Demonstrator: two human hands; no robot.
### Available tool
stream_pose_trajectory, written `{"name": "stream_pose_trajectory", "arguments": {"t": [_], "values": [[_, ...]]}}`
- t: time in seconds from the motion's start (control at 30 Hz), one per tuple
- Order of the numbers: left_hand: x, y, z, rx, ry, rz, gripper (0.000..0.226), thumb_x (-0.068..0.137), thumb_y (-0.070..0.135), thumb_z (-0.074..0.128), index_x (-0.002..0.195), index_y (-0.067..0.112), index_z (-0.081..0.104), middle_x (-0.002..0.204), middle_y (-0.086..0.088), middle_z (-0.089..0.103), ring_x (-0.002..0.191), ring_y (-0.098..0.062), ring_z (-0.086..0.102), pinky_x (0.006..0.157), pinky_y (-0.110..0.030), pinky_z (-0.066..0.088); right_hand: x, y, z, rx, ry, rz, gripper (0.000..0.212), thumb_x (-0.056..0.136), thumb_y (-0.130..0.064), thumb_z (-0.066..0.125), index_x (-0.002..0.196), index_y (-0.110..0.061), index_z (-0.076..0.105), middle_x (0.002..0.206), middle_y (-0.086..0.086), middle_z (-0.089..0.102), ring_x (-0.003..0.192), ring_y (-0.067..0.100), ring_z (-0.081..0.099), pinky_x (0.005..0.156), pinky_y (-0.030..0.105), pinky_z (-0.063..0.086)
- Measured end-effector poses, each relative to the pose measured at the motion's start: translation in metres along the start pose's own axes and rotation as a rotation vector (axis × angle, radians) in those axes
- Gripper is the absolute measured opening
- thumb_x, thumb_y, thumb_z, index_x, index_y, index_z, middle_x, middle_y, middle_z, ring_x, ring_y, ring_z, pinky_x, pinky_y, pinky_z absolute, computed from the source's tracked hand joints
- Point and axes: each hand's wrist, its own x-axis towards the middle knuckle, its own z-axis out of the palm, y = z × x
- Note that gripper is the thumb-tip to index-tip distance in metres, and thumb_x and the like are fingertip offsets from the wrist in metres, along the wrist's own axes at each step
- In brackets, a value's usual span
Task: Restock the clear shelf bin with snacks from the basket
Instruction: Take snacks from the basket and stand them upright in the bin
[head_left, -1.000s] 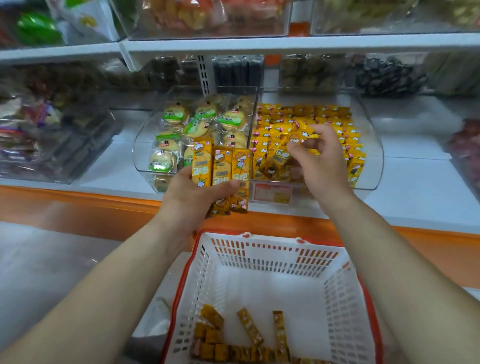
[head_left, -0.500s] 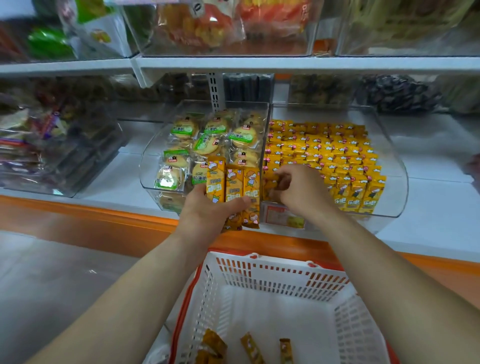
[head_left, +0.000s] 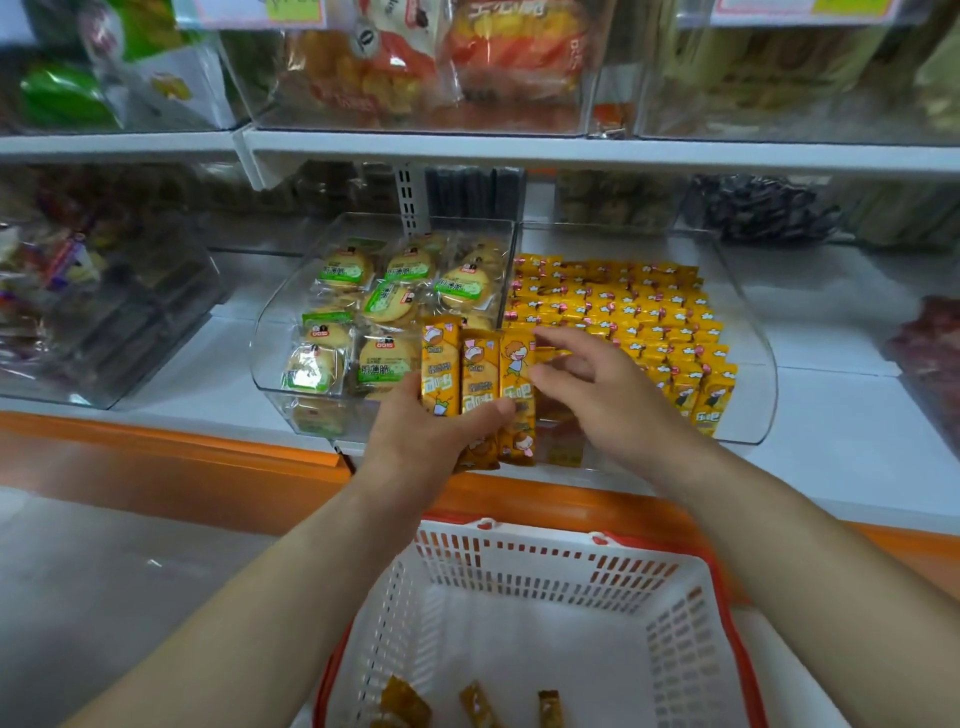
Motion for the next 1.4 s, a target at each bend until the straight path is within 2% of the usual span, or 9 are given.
{"name": "stream_pose_trajectory", "arguments": {"t": [0.17,0.27,0.47,0.67,0.9,1.03,1.23,1.3,1.4], "values": [[-0.003,0.002,0.006,-0.002,-0.05,0.027,0.06,0.066,0.034,0.086,0.12,0.018,0.065,0.103,-0.005,0.08,0.09,-0.023,0.079,0.082,-0.046,0.064,-0.003,-0.005,-0.01,0.191,-0.039,0.015,0.031,0.093,-0.029,0.069,0.118,-0.046,0.062,0.095,-0.007,0.074,0.086,0.003,0.072,0.064,0.017,0.056],[-0.004,0.006,0.007,0.015,-0.069,0.032,0.069,0.058,0.04,0.086,0.12,0.019,0.064,0.104,-0.006,0.08,0.09,-0.024,0.079,0.083,-0.046,0.063,-0.003,-0.007,-0.021,0.245,-0.07,0.02,0.033,0.085,-0.023,0.077,0.112,-0.039,0.065,0.09,-0.004,0.076,0.082,0.017,0.075,0.066,0.032,0.059],[0.01,0.004,-0.005,0.096,0.048,0.063,0.04,0.076,0.033,0.088,0.109,0.027,0.066,0.094,0.005,0.08,0.089,-0.017,0.078,0.087,-0.046,0.062,0.008,0.009,-0.049,-0.017,0.352,-0.106,0.04,0.067,-0.035,0.079,0.098,-0.042,0.055,0.09,-0.009,0.067,0.069,0.021,0.072,0.066,0.044,0.059],[0.016,-0.003,-0.014,0.074,0.105,0.043,0.033,0.078,0.023,0.087,0.105,0.024,0.068,0.09,0.003,0.081,0.084,-0.017,0.079,0.086,-0.047,0.063,0.026,0.023,-0.029,-0.453,0.204,-0.139,0.045,0.077,-0.025,0.083,0.1,-0.043,0.048,0.086,-0.023,0.059,0.066,-0.009,0.062,0.049,0.006,0.038],[0.017,-0.004,-0.015,0.104,0.094,0.039,0.034,0.076,0.028,0.088,0.105,0.025,0.069,0.091,0.003,0.081,0.088,-0.019,0.078,0.09,-0.05,0.061,0.033,0.032,-0.011,-0.604,0.177,-0.078,0.028,0.083,-0.023,0.078,0.11,-0.027,0.068,0.078,-0.014,0.069,0.078,0.005,0.064,0.067,0.02,0.041],[0.019,-0.002,-0.016,0.085,0.084,0.041,0.038,0.075,0.027,0.089,0.107,0.024,0.068,0.094,0.002,0.081,0.089,-0.021,0.079,0.09,-0.05,0.061,0.029,0.031,-0.011,-0.694,0.14,-0.006,0.029,0.09,-0.028,0.065,0.117,-0.023,0.07,0.103,-0.005,0.074,0.103,0.019,0.065,0.089,0.036,0.053],[0.004,0.005,-0.004,0.079,0.03,0.038,0.048,0.077,0.029,0.088,0.118,0.021,0.065,0.102,-0.001,0.08,0.097,-0.021,0.076,0.095,-0.05,0.059,0.0,0.016,-0.029,-0.622,0.205,-0.075,0.026,0.093,-0.03,0.058,0.118,-0.031,0.063,0.089,-0.026,0.061,0.088,0.005,0.065,0.079,0.033,0.056],[-0.004,0.005,0.001,0.103,-0.033,0.049,0.057,0.075,0.033,0.088,0.124,0.02,0.063,0.107,-0.002,0.079,0.1,-0.022,0.075,0.094,-0.048,0.059,-0.012,0.011,-0.031,-0.412,0.233,-0.117,0.02,0.095,-0.033,0.059,0.114,-0.037,0.063,0.092,-0.024,0.065,0.077,0.001,0.066,0.067,0.022,0.052],[-0.012,0.004,0.01,0.136,-0.155,0.11,0.048,0.074,0.033,0.087,0.116,0.024,0.065,0.096,0.002,0.08,0.091,-0.018,0.078,0.078,-0.034,0.063,-0.025,0.004,-0.028,-0.099,0.087,-0.075,0.029,0.096,-0.041,0.059,0.125,-0.046,0.059,0.098,-0.022,0.07,0.089,-0.004,0.066,0.072,0.022,0.05]]}}
